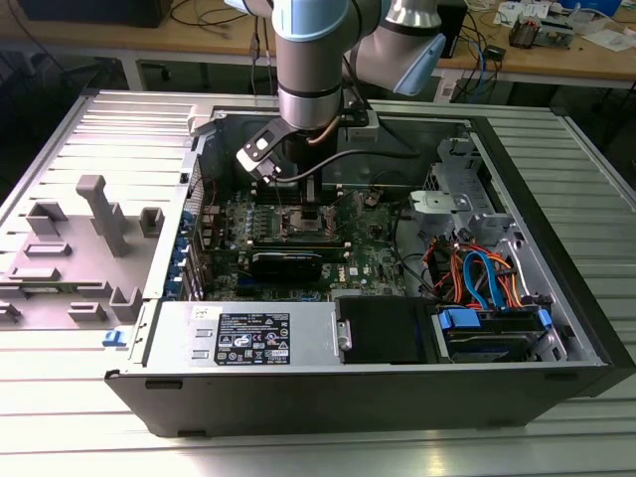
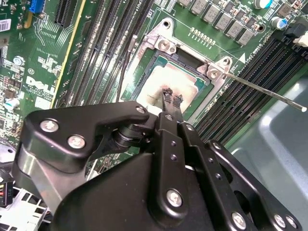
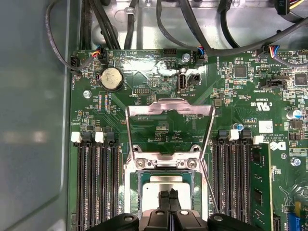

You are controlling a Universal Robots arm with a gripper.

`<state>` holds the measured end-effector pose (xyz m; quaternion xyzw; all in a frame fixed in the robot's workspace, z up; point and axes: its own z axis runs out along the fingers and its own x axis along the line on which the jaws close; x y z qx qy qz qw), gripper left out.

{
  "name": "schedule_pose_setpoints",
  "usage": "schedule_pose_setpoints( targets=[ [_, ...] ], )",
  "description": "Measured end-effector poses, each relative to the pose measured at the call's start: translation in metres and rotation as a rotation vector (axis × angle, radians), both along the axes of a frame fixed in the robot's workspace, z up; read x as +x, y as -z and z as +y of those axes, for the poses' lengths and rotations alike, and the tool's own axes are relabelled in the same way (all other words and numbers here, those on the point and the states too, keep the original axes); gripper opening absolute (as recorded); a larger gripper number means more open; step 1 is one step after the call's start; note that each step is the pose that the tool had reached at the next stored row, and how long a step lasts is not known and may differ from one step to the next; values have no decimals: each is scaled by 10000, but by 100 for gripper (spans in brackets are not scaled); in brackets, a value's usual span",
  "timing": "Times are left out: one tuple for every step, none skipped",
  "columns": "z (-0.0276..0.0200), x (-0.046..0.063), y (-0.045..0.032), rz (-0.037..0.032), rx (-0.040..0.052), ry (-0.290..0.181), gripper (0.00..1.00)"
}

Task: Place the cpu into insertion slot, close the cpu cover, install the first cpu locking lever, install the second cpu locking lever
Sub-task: 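Place the cpu into insertion slot, then close the cpu cover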

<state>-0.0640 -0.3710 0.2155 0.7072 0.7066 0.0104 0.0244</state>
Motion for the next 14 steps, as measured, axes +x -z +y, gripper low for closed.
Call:
schedule_pose_setpoints(
  targets=[
    [0,0,0,0,-1,0,11],
    [0,0,0,0,-11,0,11],
    [0,0,0,0,-21,0,11],
    [0,0,0,0,-21,0,11],
    [0,0,0,0,-22,0,11],
    [0,0,0,0,-23,0,11],
    [0,0,0,0,-24,0,11],
    [0,0,0,0,-25,0,11],
    [0,0,0,0,-27,0,11],
    [0,0,0,0,-27,0,11],
    [0,0,-1,0,-28,0,11],
    [1,1,-6,0,-28,0,11],
    [0,0,-14,0,-28,0,11],
    [0,0,-23,0,-28,0,11]
  ],
)
